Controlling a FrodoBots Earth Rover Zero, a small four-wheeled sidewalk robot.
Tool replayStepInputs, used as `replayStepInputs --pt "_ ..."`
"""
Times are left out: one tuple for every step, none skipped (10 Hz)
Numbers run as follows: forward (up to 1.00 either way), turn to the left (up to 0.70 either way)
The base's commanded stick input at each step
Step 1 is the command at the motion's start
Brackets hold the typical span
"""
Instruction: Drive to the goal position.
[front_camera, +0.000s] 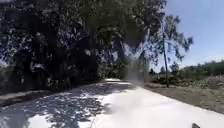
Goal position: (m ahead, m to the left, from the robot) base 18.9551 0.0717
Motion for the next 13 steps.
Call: replayStepInputs --pt "0.7 0.0" --pt "0.7 0.0" --pt "0.7 0.0" --pt "0.7 0.0" --pt "0.7 0.0" --pt "0.7 0.0" --pt "0.7 0.0" --pt "0.7 0.0" --pt "0.7 0.0" --pt "0.7 0.0" --pt "0.7 0.0" --pt "0.7 0.08" --pt "0.7 0.14"
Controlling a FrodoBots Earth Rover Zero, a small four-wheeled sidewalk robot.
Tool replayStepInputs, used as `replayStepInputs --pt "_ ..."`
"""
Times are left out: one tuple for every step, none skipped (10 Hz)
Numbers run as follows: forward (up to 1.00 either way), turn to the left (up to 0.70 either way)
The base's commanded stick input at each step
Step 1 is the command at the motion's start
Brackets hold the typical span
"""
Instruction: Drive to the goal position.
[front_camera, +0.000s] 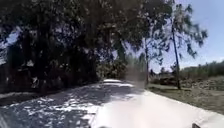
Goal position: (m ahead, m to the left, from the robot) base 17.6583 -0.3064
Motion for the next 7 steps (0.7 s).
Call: replayStepInputs --pt "0.7 0.14" --pt "0.7 0.14" --pt "0.7 0.14" --pt "0.7 0.14" --pt "0.7 0.14" --pt "0.7 0.14" --pt "0.7 0.14"
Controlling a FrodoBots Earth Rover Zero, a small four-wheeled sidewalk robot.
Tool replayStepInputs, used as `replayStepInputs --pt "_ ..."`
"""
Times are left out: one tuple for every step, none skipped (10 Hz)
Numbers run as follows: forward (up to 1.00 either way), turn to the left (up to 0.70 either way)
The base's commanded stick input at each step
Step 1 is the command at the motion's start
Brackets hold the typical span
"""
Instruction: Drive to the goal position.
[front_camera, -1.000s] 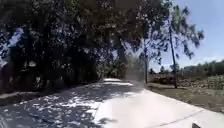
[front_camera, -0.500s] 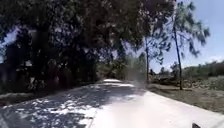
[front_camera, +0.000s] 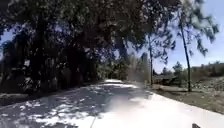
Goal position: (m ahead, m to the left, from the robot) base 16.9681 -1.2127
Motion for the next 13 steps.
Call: replayStepInputs --pt "0.7 0.14" --pt "0.7 0.1" --pt "0.7 0.0" --pt "0.7 0.0" --pt "0.7 0.0" --pt "0.7 0.0" --pt "0.7 0.0" --pt "0.7 0.0" --pt "0.7 0.0" --pt "0.7 0.0" --pt "0.7 0.0" --pt "0.7 0.0" --pt "0.7 0.0"
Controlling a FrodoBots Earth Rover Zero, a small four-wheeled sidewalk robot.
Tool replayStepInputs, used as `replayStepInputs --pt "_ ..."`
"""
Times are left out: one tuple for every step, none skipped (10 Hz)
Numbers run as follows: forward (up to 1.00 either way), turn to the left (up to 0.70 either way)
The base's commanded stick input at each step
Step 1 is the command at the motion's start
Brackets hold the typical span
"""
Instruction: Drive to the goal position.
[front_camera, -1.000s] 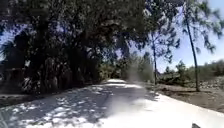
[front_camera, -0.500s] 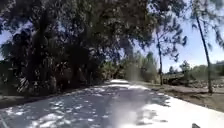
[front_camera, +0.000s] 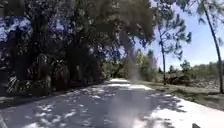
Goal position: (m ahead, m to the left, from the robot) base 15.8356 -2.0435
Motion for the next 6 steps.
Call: replayStepInputs --pt "0.7 0.0" --pt "0.7 0.0" --pt "0.7 0.0" --pt "0.7 0.0" --pt "0.7 0.0" --pt "0.7 0.0"
